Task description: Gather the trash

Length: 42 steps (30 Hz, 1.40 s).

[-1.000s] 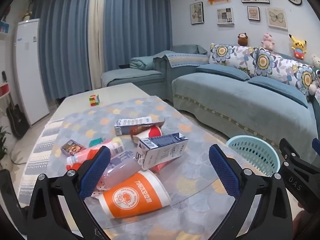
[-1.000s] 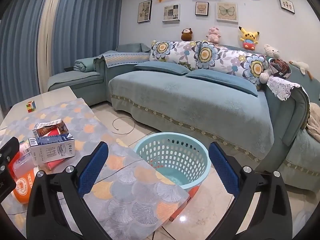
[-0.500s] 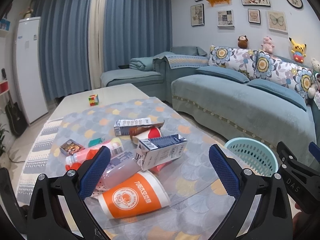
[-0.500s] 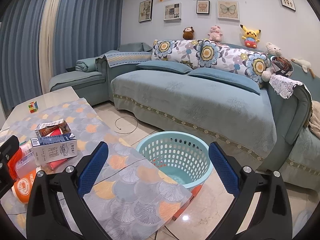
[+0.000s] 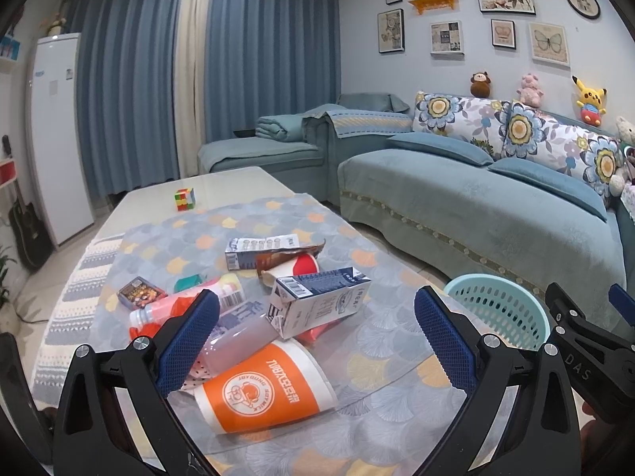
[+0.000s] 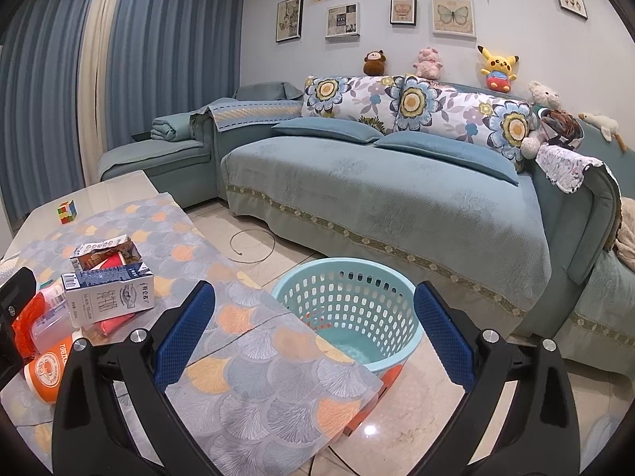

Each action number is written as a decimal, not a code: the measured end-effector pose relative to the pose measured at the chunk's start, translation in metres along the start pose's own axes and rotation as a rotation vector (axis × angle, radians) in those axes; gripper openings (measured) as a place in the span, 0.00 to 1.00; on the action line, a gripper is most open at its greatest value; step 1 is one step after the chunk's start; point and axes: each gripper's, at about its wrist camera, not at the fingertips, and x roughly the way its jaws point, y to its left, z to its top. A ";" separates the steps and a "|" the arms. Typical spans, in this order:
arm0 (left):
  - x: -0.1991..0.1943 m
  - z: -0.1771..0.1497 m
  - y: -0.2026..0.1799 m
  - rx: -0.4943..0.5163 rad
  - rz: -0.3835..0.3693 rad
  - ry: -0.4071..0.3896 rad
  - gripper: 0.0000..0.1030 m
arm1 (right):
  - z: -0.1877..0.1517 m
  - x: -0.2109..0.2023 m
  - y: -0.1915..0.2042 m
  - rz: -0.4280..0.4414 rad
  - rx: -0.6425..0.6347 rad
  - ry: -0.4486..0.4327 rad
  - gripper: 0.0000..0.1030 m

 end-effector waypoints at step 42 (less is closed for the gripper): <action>0.000 -0.002 -0.004 0.006 0.002 -0.002 0.93 | -0.001 0.004 0.001 0.021 -0.016 0.023 0.92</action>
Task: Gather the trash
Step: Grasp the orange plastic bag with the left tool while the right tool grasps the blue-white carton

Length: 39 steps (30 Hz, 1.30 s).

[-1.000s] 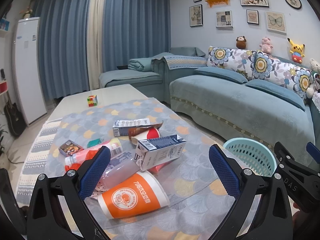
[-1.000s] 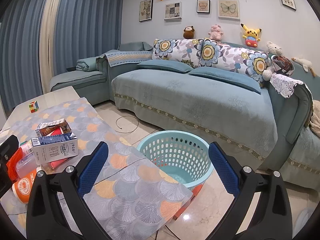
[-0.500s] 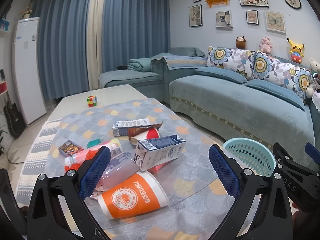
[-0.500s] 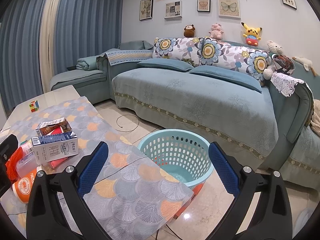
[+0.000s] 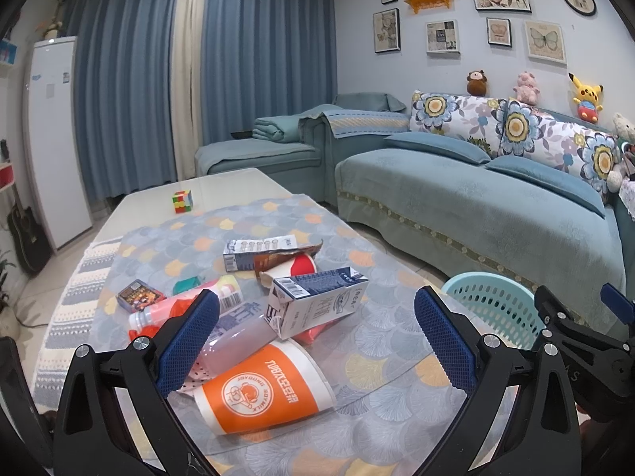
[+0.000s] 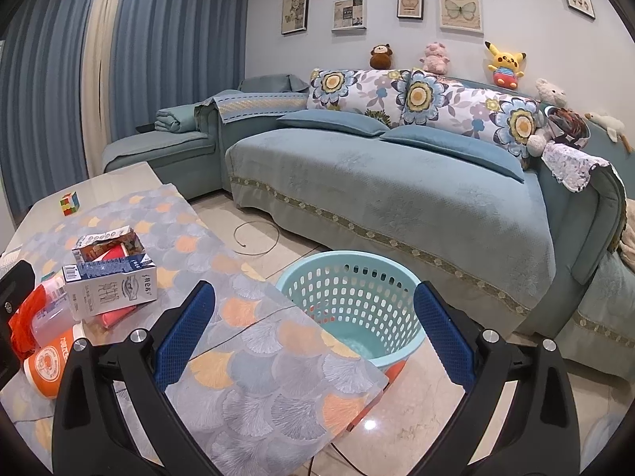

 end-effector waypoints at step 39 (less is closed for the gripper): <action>0.078 -0.050 0.196 -0.321 0.105 0.222 0.93 | 0.025 0.059 0.193 0.474 -0.186 0.177 0.86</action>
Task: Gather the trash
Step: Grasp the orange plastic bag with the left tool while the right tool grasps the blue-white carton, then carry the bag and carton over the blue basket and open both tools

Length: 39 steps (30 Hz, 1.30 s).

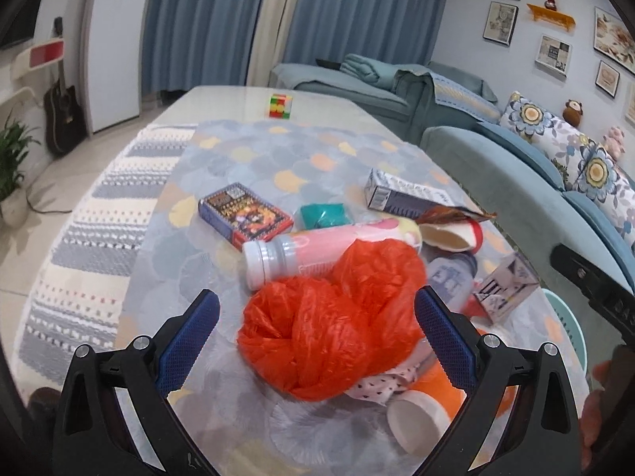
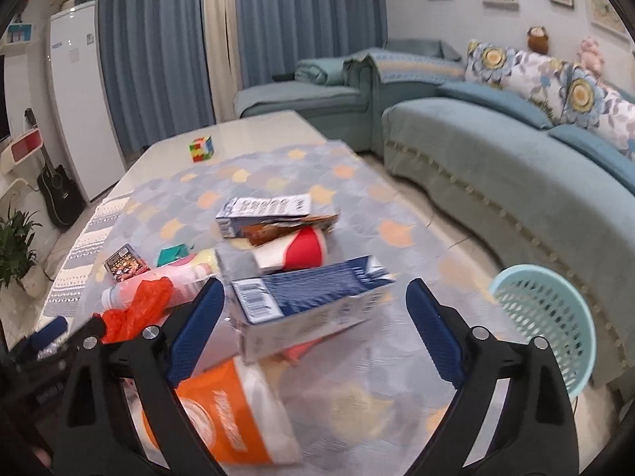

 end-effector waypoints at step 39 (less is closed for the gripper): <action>-0.003 -0.009 -0.008 -0.044 -0.096 0.035 0.30 | -0.059 0.008 -0.117 0.013 0.041 0.216 0.39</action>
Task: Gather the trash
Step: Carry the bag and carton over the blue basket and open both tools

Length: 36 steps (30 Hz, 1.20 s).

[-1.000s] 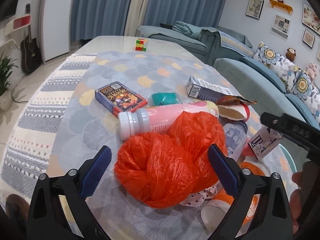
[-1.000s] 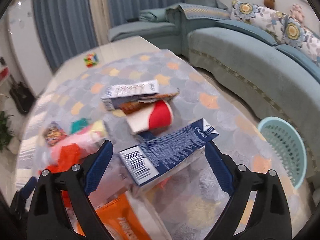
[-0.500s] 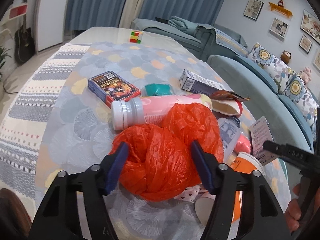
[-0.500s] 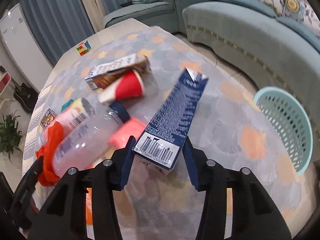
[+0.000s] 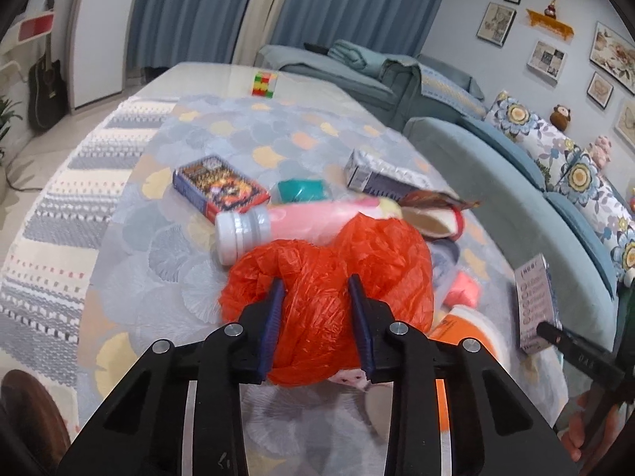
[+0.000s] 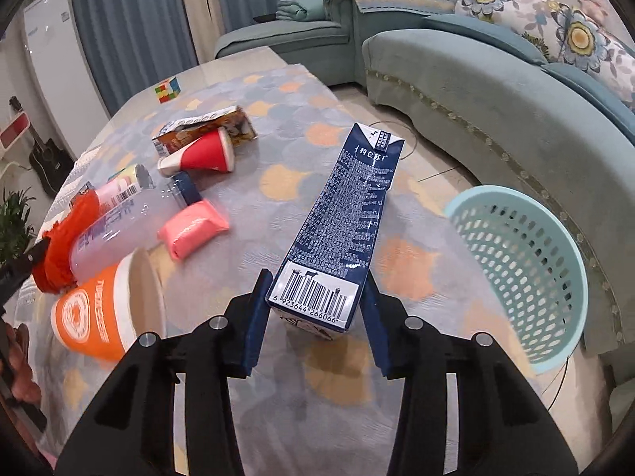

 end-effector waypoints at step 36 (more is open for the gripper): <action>0.053 -0.013 -0.351 0.344 -0.469 0.107 0.29 | -0.005 -0.074 -0.209 -0.215 0.177 -0.076 0.39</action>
